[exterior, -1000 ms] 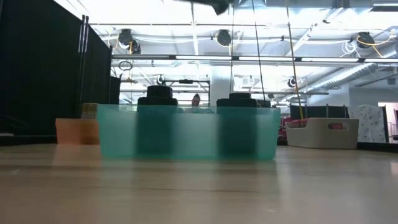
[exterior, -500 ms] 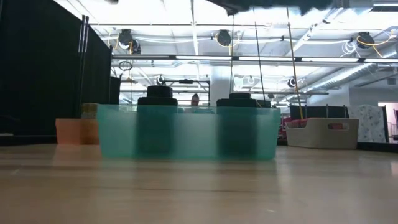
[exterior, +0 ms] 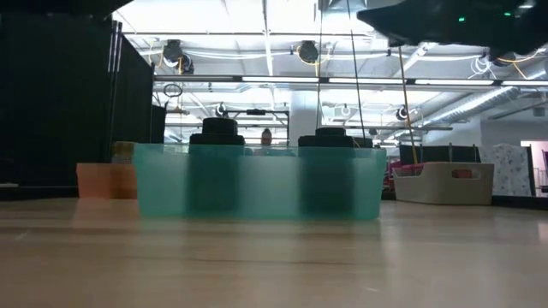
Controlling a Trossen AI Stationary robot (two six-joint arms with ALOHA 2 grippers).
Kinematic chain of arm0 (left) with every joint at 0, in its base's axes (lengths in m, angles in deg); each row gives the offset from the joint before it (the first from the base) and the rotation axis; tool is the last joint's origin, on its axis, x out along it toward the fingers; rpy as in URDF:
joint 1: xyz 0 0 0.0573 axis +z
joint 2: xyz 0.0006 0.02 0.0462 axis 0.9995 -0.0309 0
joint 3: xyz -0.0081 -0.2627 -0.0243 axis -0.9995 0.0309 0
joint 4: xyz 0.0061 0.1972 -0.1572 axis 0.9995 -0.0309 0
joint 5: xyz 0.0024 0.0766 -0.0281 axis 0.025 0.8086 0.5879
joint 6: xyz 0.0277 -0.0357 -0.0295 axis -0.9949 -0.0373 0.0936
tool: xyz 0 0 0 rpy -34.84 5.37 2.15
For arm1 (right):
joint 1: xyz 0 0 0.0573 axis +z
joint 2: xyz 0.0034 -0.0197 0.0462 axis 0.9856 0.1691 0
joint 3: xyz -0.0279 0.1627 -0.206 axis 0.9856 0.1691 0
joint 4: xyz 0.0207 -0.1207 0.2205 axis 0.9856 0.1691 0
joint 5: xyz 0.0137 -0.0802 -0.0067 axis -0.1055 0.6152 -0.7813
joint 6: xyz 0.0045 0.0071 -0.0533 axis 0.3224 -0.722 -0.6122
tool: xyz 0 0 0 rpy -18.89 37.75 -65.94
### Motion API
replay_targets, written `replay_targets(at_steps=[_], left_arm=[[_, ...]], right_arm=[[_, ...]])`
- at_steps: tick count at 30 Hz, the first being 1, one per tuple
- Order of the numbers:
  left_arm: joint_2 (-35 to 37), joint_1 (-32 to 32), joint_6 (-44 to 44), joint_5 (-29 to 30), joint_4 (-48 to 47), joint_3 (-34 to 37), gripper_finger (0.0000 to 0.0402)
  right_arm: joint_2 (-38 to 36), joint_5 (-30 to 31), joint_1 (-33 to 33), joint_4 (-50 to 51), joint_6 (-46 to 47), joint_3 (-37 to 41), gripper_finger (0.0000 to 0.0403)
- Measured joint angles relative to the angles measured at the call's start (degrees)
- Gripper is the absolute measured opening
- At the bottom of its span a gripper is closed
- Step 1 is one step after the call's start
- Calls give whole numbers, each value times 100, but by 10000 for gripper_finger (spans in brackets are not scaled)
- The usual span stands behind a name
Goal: Sort spices by type
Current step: Return to Home Position
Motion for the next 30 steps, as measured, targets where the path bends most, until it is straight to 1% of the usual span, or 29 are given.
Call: replay_targets(at_steps=[7, 8, 12, 17, 18, 21, 24, 25, 28, 30], left_arm=[[1392, 158, 231, -59, -13, 785, 22], [1463, 158, 262, -87, -38, 865, 22], [1427, 158, 285, -136, -86, 935, 22], [1463, 158, 248, -236, 24, 1266, 22], [1463, 158, 233, -234, 111, 1377, 22], [1463, 158, 240, -234, 236, 1823, 22], [1463, 157, 242, -148, 725, 2234, 22], [1463, 158, 250, -113, 689, 2307, 22], [1450, 160, 350, -87, 662, 2311, 22], [1455, 156, 374, 141, 695, 2311, 22]], right_arm=[[-1341, -37, -82, -145, 266, 793, 0], [-1515, -37, -80, -142, 316, 910, 0], [-2290, -250, -69, -181, 515, 1405, 0], [-3558, -321, -73, -258, 723, 2138, 0], [-3807, -333, -71, -116, 793, 2243, 0], [-4357, -486, -73, 437, 858, 2234, 0], [-4610, -636, -73, 756, 887, 2227, 0], [-4656, -643, -73, 890, 876, 2229, 0], [-4697, -641, -75, 1145, 877, 2231, 0], [-4699, -643, -75, 1140, 842, 2233, 0]])
